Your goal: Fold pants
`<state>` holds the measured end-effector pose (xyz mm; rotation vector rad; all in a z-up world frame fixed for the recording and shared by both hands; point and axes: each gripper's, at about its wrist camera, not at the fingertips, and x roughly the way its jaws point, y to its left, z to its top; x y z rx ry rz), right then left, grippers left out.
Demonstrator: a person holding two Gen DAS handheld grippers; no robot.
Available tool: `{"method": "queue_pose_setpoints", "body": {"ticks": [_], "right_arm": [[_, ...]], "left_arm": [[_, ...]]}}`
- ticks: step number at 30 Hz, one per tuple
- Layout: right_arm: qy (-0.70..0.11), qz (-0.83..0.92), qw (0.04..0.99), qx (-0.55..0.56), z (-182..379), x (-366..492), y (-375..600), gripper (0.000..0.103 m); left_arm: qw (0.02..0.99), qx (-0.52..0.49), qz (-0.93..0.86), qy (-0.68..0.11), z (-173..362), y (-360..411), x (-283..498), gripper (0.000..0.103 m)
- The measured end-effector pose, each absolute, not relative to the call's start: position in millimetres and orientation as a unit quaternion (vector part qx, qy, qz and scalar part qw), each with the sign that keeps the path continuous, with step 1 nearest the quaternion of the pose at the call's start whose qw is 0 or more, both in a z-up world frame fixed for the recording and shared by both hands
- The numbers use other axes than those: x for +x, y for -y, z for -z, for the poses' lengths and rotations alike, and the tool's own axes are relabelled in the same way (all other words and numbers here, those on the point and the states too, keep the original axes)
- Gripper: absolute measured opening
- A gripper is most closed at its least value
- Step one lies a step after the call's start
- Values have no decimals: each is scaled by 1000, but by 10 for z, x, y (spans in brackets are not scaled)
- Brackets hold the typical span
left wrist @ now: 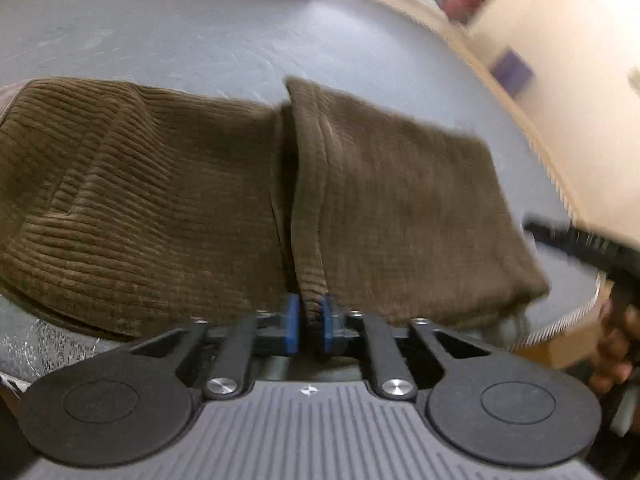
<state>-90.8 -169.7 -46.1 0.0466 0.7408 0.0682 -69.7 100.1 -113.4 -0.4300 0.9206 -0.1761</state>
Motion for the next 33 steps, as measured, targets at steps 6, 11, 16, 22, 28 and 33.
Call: {"method": "queue_pose_setpoints", "body": {"ticks": [6, 11, 16, 22, 28, 33], "right_arm": [[-394, 130, 906, 80, 599, -821, 2202, 57], [-429, 153, 880, 137, 779, -782, 2448, 67], [-433, 161, 867, 186, 862, -788, 2566, 71], [-431, 162, 859, 225, 899, -825, 2692, 73], [-438, 122, 859, 234, 906, -813, 2658, 54], [-422, 105, 875, 211, 755, -854, 2571, 38]], "left_arm": [[929, -154, 94, -323, 790, -855, -788, 29], [887, -107, 106, -436, 1304, -614, -654, 41], [898, -123, 103, -409, 1257, -831, -713, 48], [907, -141, 96, -385, 1135, -932, -750, 48], [912, -153, 101, -367, 969, -1001, -769, 49], [912, -173, 98, -358, 891, -1091, -749, 49]]}}
